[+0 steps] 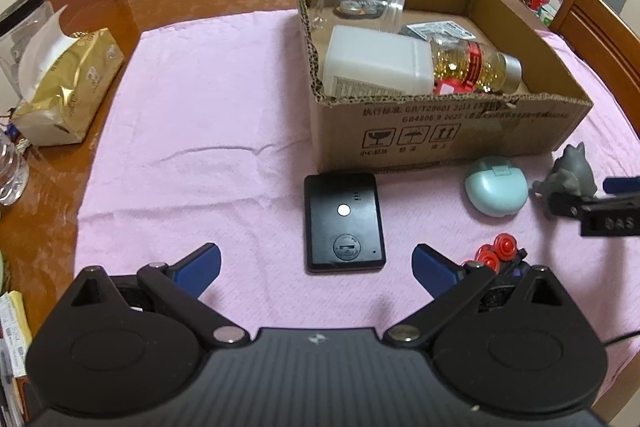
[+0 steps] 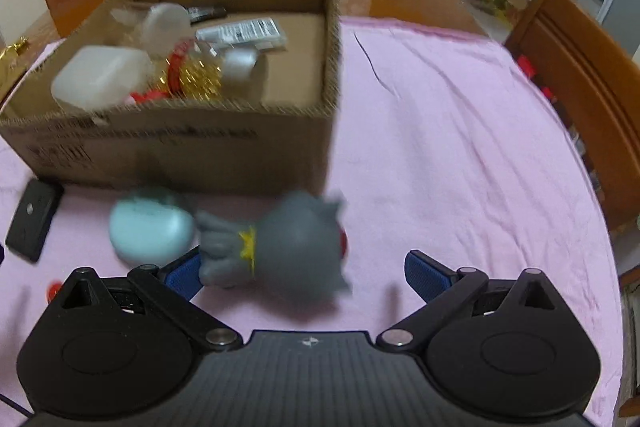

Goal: Organize rigid objects
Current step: 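Move the left tool to the black power bank while the right tool approaches the grey cat figurine, then grasp the black power bank with the left tool while the right tool grasps the grey cat figurine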

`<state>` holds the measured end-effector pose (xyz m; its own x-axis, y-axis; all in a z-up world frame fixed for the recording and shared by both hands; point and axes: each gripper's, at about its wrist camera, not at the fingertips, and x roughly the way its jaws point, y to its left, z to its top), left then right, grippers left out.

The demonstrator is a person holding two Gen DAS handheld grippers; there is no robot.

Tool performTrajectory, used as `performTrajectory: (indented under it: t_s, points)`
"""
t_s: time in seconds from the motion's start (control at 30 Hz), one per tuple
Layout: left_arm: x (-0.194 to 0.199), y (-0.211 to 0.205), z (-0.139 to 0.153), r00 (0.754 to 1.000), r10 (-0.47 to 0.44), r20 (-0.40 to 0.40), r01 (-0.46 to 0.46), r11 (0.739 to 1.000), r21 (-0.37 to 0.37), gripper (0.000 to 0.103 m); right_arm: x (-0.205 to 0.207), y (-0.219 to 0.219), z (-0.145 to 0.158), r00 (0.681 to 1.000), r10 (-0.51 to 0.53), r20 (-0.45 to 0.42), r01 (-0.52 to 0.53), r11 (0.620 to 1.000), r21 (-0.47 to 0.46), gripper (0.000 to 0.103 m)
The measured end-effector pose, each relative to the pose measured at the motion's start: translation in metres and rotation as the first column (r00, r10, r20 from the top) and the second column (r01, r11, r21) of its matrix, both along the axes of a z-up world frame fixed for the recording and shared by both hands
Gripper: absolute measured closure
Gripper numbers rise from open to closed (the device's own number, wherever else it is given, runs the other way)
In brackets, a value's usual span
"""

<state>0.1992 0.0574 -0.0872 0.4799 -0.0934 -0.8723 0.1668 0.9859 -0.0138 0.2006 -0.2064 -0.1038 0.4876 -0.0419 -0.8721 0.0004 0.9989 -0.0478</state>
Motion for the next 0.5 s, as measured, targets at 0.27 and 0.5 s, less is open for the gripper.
performTrajectory:
  t_s: [0.27, 0.5]
  points:
    - [0.015, -0.007, -0.032, 1.0, 0.006, -0.006, -0.006, 0.999, 0.039, 0.002, -0.003, -0.006, -0.012, 0.998, 0.032, -0.05, -0.032, 0.999, 0.009, 0.0]
    - [0.016, 0.003, -0.035, 0.999, 0.031, -0.008, -0.031, 0.999, 0.025, 0.0, -0.005, -0.006, -0.012, 0.999, 0.037, -0.036, -0.036, 0.999, 0.013, 0.0]
